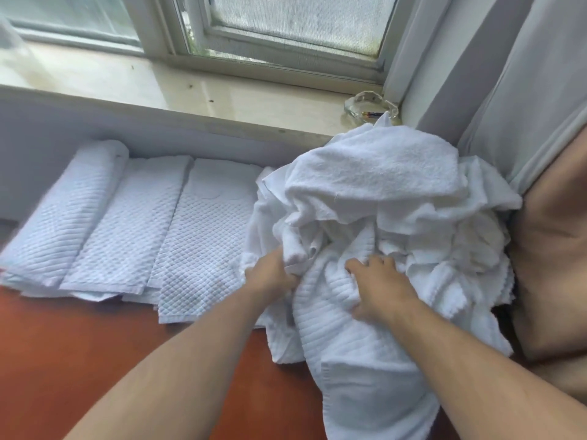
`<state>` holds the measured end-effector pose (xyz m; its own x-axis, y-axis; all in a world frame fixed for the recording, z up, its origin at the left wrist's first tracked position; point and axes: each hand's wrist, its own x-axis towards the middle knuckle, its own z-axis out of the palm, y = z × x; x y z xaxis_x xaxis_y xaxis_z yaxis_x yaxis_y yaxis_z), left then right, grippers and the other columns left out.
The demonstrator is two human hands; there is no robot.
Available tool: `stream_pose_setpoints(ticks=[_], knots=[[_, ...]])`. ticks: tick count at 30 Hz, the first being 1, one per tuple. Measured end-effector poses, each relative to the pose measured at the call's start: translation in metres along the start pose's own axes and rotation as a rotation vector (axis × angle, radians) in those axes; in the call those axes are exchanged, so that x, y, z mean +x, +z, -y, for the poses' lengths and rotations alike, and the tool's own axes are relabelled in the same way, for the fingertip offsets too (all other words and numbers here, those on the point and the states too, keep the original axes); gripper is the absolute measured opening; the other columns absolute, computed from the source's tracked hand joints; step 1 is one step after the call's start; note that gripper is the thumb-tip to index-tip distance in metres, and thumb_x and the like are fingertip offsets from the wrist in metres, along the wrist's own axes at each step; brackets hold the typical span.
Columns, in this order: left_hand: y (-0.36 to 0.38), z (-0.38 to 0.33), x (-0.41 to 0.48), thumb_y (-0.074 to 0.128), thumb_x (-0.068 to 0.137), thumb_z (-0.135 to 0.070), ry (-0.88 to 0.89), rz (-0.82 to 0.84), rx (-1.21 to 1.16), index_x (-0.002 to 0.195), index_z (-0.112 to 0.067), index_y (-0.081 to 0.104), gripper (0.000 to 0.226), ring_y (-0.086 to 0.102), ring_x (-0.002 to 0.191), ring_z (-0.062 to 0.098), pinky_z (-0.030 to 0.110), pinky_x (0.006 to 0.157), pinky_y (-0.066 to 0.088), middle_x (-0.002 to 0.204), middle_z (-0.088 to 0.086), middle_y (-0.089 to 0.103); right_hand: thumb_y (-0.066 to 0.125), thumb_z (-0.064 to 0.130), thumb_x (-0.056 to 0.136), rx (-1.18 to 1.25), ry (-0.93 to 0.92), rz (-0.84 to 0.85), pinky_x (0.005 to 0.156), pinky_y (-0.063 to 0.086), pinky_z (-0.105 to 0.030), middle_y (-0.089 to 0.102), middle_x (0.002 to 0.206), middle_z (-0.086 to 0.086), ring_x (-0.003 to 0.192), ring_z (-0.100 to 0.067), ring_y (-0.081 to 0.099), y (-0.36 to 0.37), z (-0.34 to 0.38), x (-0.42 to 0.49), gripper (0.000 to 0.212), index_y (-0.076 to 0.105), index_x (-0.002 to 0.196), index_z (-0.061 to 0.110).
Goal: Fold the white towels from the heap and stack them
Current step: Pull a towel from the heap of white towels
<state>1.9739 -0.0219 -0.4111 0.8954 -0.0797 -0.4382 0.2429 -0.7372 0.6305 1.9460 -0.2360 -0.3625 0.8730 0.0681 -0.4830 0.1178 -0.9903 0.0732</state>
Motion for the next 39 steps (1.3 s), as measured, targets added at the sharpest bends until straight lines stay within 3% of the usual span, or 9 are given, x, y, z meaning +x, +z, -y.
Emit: stream_pose_setpoints(ticks=[3, 11, 15, 23, 27, 31, 34, 37, 39], knots=[[0.005, -0.019, 0.0, 0.067, 0.085, -0.019, 0.13, -0.034, -0.125, 0.116, -0.018, 0.065, 0.031, 0.063, 0.108, 0.025, 0.04, 0.093, 0.051, 0.111, 0.002, 0.071, 0.067, 0.029, 0.088, -0.045, -0.044, -0.073, 0.084, 0.049, -0.04, 0.049, 0.126, -0.005, 0.123, -0.029, 0.037, -0.012, -0.021, -0.002, 0.046, 0.041, 0.125, 0.033], [0.016, -0.077, 0.023, 0.069, 0.084, -0.007, 0.278, -0.184, -0.458, 0.096, -0.02, 0.069, 0.017, 0.062, 0.083, -0.006, 0.011, 0.068, 0.045, 0.088, -0.013, 0.068, 0.08, -0.004, 0.064, 0.001, -0.003, -0.523, 0.064, 0.049, -0.043, 0.061, 0.098, -0.007, 0.095, -0.036, 0.05, -0.034, -0.075, 0.0, 0.049, 0.068, 0.106, 0.018], [0.026, -0.06, 0.048, 0.072, 0.085, -0.022, 0.166, -0.289, -0.169, 0.101, -0.021, 0.072, 0.016, 0.054, 0.104, 0.021, 0.039, 0.086, 0.049, 0.105, 0.002, 0.06, 0.083, 0.001, 0.063, -0.008, 0.071, -0.527, 0.063, 0.049, -0.043, 0.061, 0.099, -0.012, 0.091, -0.039, 0.052, -0.017, -0.062, 0.026, 0.051, 0.069, 0.109, 0.017], [0.032, -0.02, 0.087, 0.06, 0.08, -0.047, 0.076, -0.221, 0.183, 0.104, -0.033, 0.061, 0.028, 0.044, 0.11, 0.026, 0.037, 0.079, 0.038, 0.105, -0.004, 0.05, 0.06, 0.016, 0.087, 0.061, 0.184, -0.487, 0.088, 0.048, -0.049, 0.059, 0.123, -0.016, 0.114, -0.041, 0.055, -0.02, -0.047, 0.099, 0.035, 0.058, 0.122, 0.02], [0.012, -0.026, 0.082, 0.057, 0.083, -0.034, 0.107, -0.036, 0.218, 0.115, -0.025, 0.055, 0.034, 0.048, 0.115, 0.03, 0.043, 0.087, 0.046, 0.114, 0.002, 0.057, 0.075, 0.034, 0.081, 0.09, 0.142, -0.341, 0.095, 0.046, -0.045, 0.056, 0.127, -0.01, 0.117, -0.036, 0.052, -0.032, -0.054, 0.082, 0.054, 0.052, 0.13, 0.028], [0.008, -0.027, 0.04, 0.065, 0.083, -0.028, 0.156, -0.277, 0.087, 0.131, -0.018, 0.044, 0.054, 0.041, 0.125, 0.03, 0.046, 0.092, 0.043, 0.129, 0.005, 0.048, 0.081, 0.033, 0.079, 0.274, 0.042, -0.28, 0.11, 0.034, -0.043, 0.045, 0.138, -0.007, 0.128, -0.03, 0.037, -0.031, -0.06, 0.025, 0.073, 0.047, 0.143, 0.031], [0.007, -0.032, -0.004, 0.069, 0.084, -0.018, 0.253, -0.423, -0.066, 0.146, -0.021, 0.035, 0.071, 0.03, 0.135, 0.027, 0.05, 0.11, 0.028, 0.147, 0.006, 0.035, 0.086, 0.021, 0.074, 0.285, -0.003, -0.568, 0.107, 0.036, -0.054, 0.046, 0.143, -0.011, 0.134, -0.033, 0.032, -0.003, -0.061, -0.042, 0.068, 0.058, 0.136, 0.025], [0.006, -0.045, -0.034, 0.06, 0.091, -0.025, 0.489, -0.442, -0.042, 0.133, -0.023, 0.055, 0.042, 0.038, 0.127, 0.027, 0.048, 0.107, 0.033, 0.138, 0.004, 0.042, 0.089, 0.04, 0.07, 0.349, 0.345, -0.752, 0.102, 0.042, -0.051, 0.045, 0.141, -0.013, 0.127, -0.036, 0.042, 0.024, -0.069, -0.091, 0.081, 0.05, 0.139, 0.024], [0.011, -0.051, -0.046, 0.052, 0.091, -0.054, 0.631, -0.25, 0.028, 0.131, -0.03, 0.059, 0.047, 0.044, 0.125, 0.021, 0.043, 0.105, 0.039, 0.134, -0.001, 0.046, 0.085, 0.061, 0.067, 0.66, 0.664, -0.496, 0.095, 0.047, -0.042, 0.043, 0.145, -0.011, 0.127, -0.032, 0.049, 0.035, -0.078, -0.106, 0.103, 0.033, 0.149, 0.025]])
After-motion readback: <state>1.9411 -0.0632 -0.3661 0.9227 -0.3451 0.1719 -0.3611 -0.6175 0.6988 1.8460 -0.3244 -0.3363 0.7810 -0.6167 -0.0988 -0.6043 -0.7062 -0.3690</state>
